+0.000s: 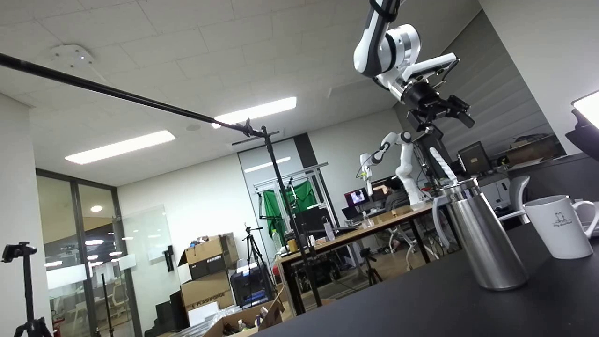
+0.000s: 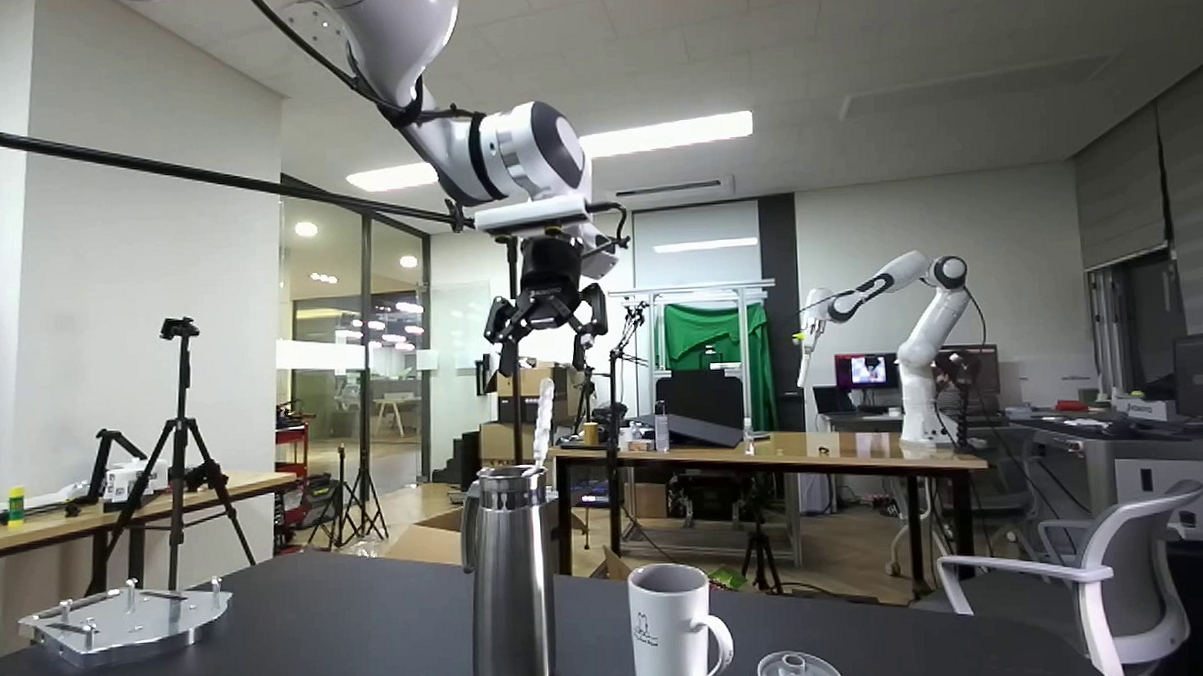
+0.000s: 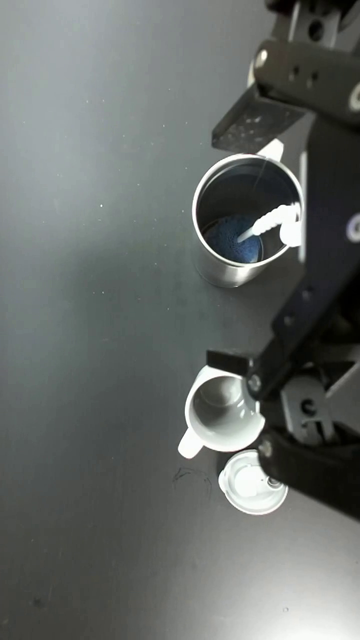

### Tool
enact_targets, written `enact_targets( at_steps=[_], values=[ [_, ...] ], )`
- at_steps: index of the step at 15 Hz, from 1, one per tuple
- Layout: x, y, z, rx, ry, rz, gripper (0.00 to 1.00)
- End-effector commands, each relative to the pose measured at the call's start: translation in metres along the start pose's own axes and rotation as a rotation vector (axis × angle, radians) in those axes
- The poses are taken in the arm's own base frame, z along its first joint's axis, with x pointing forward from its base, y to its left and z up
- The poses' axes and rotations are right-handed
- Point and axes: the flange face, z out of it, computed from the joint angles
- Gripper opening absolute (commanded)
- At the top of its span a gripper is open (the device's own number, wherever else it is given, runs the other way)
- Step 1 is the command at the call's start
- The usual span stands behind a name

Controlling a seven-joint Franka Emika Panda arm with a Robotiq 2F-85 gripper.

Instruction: Grab the white rod and move it around in the silver cup.

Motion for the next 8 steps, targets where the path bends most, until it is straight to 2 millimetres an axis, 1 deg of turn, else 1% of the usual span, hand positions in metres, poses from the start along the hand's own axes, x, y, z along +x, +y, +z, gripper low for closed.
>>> enact_targets(
  at_steps=[1,4,8],
  values=[
    [0.000,0.000,-0.001,0.000,-0.001,0.000,1.00],
    [0.016,0.004,0.002,-0.002,0.011,0.012,1.00],
    [0.034,0.000,0.010,-0.001,0.004,0.002,1.00]
  ],
)
